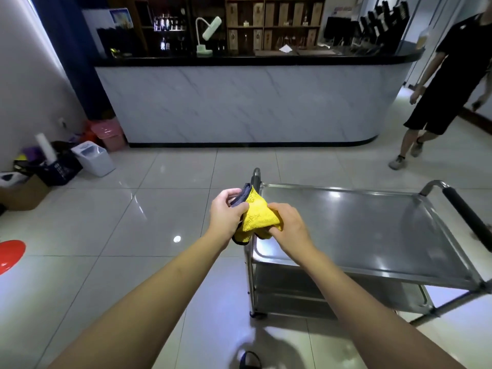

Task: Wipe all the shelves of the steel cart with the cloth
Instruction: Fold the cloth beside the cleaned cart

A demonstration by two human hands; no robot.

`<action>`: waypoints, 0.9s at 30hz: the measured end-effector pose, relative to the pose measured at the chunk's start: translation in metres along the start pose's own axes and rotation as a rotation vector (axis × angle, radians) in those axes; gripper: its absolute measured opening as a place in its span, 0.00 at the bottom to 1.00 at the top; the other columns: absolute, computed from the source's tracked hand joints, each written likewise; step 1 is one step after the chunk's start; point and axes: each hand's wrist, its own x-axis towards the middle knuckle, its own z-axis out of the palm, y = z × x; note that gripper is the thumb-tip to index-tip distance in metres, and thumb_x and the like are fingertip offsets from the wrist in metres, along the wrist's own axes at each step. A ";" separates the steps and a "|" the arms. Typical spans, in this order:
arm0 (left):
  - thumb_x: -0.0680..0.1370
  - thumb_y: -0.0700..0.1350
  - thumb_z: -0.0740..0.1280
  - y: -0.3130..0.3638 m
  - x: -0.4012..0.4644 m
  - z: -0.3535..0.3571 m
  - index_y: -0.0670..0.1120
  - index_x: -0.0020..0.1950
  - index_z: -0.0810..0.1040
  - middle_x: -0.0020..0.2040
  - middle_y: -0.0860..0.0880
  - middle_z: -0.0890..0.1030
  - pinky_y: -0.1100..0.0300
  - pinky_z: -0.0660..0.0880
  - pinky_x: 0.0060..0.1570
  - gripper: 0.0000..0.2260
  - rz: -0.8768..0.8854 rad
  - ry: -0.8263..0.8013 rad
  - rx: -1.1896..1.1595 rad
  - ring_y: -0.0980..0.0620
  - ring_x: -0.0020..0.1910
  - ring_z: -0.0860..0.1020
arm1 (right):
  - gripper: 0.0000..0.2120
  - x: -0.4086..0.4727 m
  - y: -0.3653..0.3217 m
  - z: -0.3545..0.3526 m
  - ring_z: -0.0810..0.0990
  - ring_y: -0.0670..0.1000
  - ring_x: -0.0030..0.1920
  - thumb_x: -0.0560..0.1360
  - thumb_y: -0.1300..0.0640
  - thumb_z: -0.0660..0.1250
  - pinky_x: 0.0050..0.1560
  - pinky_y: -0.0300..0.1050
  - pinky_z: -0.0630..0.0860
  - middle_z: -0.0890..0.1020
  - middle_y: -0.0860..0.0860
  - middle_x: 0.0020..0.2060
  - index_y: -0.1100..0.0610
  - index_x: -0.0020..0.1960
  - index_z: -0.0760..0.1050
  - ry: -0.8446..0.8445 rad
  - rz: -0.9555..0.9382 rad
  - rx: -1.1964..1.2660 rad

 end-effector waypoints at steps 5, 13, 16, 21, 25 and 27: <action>0.77 0.39 0.73 0.014 0.064 -0.012 0.49 0.66 0.78 0.55 0.58 0.81 0.63 0.77 0.57 0.18 0.161 0.020 0.088 0.66 0.54 0.79 | 0.29 0.070 0.012 0.032 0.72 0.49 0.65 0.70 0.62 0.73 0.65 0.50 0.74 0.74 0.47 0.64 0.49 0.69 0.73 0.015 0.011 0.098; 0.76 0.42 0.73 0.033 0.172 -0.032 0.52 0.67 0.79 0.55 0.57 0.83 0.61 0.76 0.61 0.20 0.325 -0.018 0.302 0.61 0.56 0.80 | 0.40 0.182 0.023 0.078 0.74 0.45 0.67 0.68 0.64 0.74 0.68 0.45 0.73 0.70 0.45 0.68 0.46 0.76 0.66 -0.074 0.089 0.333; 0.78 0.42 0.72 0.036 0.200 -0.041 0.52 0.70 0.76 0.57 0.55 0.82 0.63 0.73 0.61 0.21 0.367 -0.011 0.364 0.60 0.58 0.79 | 0.43 0.211 0.027 0.088 0.73 0.45 0.70 0.70 0.69 0.70 0.67 0.41 0.73 0.68 0.46 0.71 0.44 0.80 0.60 -0.182 0.154 0.436; 0.79 0.40 0.70 0.041 0.252 -0.063 0.49 0.71 0.76 0.63 0.54 0.79 0.70 0.69 0.62 0.20 0.490 -0.014 0.460 0.62 0.61 0.76 | 0.35 0.263 0.036 0.109 0.82 0.48 0.61 0.78 0.68 0.64 0.62 0.45 0.77 0.78 0.47 0.68 0.53 0.82 0.58 -0.128 0.394 0.731; 0.80 0.38 0.69 0.032 0.295 -0.088 0.50 0.68 0.77 0.60 0.56 0.80 0.71 0.68 0.59 0.17 0.515 -0.024 0.486 0.67 0.59 0.74 | 0.27 0.305 0.038 0.141 0.84 0.51 0.46 0.79 0.60 0.69 0.50 0.47 0.79 0.85 0.56 0.52 0.60 0.77 0.68 -0.065 0.527 1.046; 0.79 0.37 0.69 0.026 0.313 -0.099 0.51 0.66 0.78 0.59 0.57 0.80 0.69 0.70 0.59 0.17 0.504 -0.021 0.460 0.65 0.59 0.75 | 0.27 0.317 0.035 0.149 0.86 0.52 0.50 0.79 0.54 0.71 0.49 0.46 0.80 0.85 0.57 0.57 0.59 0.75 0.71 -0.066 0.521 1.057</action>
